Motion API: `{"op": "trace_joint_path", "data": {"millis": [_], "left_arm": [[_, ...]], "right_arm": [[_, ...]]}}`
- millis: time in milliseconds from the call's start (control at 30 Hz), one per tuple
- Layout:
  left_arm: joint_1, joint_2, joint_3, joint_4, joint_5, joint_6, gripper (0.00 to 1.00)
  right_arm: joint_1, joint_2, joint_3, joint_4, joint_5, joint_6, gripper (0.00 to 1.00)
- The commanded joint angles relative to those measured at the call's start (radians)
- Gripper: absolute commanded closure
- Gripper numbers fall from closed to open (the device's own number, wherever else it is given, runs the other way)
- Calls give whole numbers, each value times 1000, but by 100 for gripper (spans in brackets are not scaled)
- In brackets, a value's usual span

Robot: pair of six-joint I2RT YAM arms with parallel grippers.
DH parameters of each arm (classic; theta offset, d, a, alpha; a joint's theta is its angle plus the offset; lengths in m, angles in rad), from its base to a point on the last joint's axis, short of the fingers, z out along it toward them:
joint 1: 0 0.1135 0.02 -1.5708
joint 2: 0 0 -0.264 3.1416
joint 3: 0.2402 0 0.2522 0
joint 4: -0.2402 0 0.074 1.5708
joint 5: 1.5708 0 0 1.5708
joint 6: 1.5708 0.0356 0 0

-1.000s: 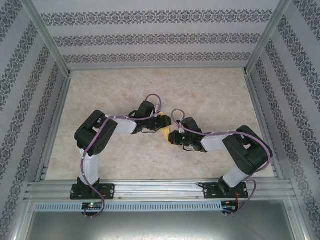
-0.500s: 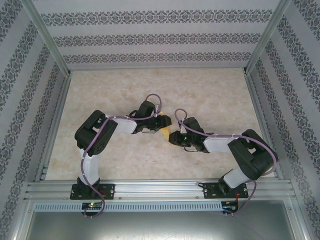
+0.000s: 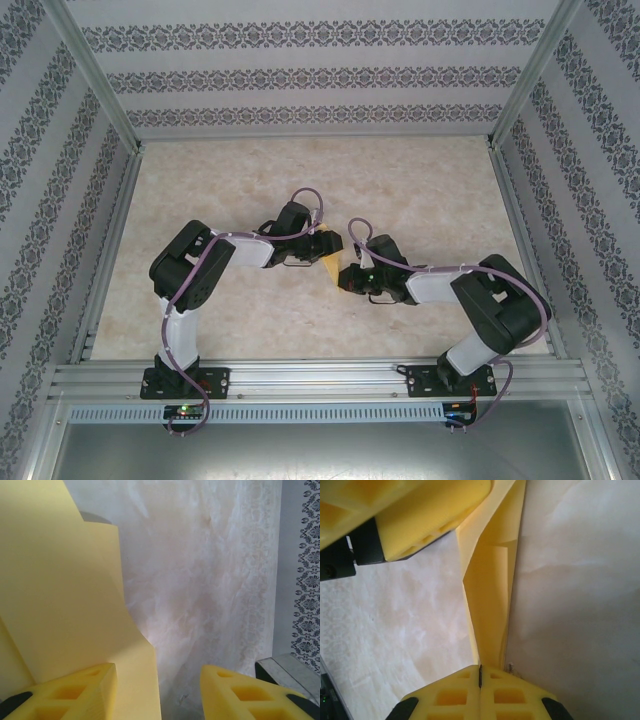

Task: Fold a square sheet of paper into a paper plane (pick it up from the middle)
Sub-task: Fold the wing for the fifth time at the center of the table.

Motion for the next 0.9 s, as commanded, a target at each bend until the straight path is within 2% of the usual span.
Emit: {"op": "trace_joint_path", "data": {"millis": [0, 100, 233, 300, 400, 500, 700, 867], "left_arm": [[-3, 31, -7, -98, -44, -10, 51], [-2, 32, -9, -110, -55, -12, 51], [0, 34, -5, -121, -58, -13, 52], [0, 35, -4, -122, -59, -13, 52], [0, 32, -5, -126, -59, -10, 52], [1, 33, -5, -125, -60, -8, 52], [3, 35, -5, -122, -56, -10, 52], [3, 35, -4, -117, -51, -12, 52]], "right_arm": [[-11, 25, -22, -47, -26, -10, 100], [-19, 54, -37, 0, -78, 13, 99], [-26, 100, -29, -48, -66, 36, 99], [-38, 124, -41, -11, -87, 66, 100], [-40, 106, -70, 57, -99, 108, 100], [-41, 60, -49, 19, -82, 90, 97], [-34, -80, 17, -116, -14, -27, 78], [-14, -83, 95, -240, 82, -122, 66]]}}
